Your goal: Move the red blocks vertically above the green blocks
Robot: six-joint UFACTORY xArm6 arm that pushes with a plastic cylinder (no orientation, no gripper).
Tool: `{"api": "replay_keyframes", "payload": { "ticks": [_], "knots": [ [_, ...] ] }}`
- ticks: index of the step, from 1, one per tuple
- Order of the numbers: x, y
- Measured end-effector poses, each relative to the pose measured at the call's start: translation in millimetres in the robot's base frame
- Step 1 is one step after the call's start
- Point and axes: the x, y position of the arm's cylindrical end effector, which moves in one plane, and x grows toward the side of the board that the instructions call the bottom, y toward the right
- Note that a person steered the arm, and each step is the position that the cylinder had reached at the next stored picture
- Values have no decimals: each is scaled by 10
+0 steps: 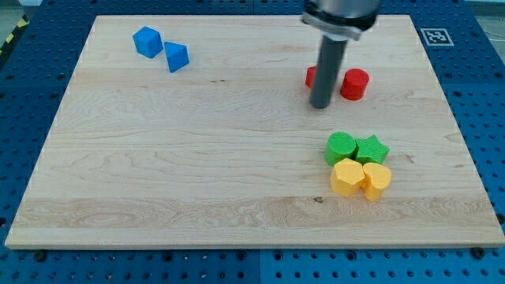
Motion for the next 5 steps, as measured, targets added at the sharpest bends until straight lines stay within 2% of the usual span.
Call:
{"api": "replay_keyframes", "payload": {
  "ticks": [1, 2, 3, 5],
  "knots": [
    [-123, -444],
    [-467, -600],
    [-670, -505],
    [-586, -17]
  ]
}}
